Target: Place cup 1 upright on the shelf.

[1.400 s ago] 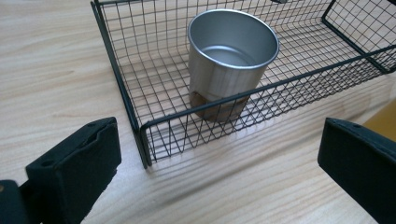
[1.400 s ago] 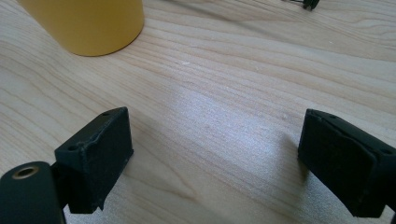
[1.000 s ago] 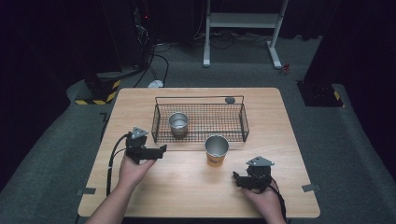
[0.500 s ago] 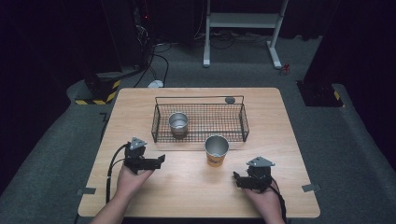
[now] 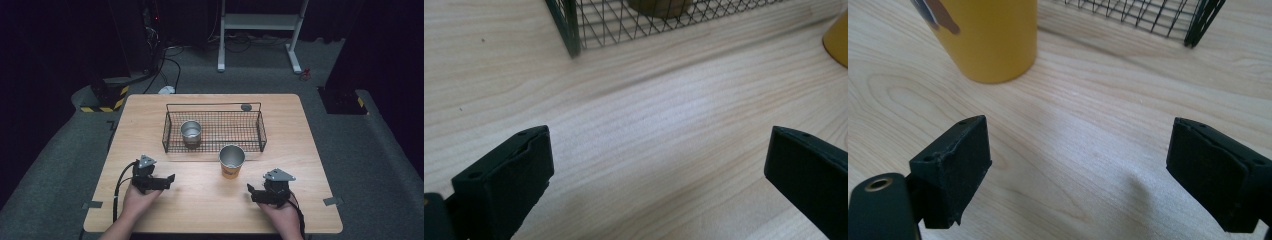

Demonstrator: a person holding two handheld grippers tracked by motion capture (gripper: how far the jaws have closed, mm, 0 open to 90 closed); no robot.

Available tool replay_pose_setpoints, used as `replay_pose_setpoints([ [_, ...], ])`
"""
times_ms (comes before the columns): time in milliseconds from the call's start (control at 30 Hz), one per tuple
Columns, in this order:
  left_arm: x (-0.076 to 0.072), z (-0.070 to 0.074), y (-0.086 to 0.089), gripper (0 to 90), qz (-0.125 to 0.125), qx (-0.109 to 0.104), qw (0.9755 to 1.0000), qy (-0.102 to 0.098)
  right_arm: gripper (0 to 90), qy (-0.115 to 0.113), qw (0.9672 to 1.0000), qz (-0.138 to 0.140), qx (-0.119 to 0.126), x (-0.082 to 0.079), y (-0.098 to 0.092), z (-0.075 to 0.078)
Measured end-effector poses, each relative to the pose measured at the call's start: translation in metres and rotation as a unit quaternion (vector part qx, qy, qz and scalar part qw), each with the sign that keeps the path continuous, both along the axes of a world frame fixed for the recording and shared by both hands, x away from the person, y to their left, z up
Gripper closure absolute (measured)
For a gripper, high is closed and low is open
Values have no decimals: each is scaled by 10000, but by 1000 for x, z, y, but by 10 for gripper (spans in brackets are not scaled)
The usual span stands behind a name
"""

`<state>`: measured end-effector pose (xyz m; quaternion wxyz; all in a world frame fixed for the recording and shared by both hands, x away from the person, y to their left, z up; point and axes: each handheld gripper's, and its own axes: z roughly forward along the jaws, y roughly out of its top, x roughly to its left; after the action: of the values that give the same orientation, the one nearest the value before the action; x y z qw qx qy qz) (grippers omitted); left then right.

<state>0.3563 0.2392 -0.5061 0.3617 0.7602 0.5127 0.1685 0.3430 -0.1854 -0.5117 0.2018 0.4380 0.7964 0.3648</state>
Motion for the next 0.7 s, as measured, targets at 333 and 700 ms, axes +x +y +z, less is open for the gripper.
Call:
replay_pose_setpoints([
  [333,-5,-17,2,2,-140,170,9998,-8,99,-184,9993,235,223,-6,10,16],
  [700,-6,-20,6,4,-163,394,9991,83,84,-418,9984,280,266,-3,23,23],
])
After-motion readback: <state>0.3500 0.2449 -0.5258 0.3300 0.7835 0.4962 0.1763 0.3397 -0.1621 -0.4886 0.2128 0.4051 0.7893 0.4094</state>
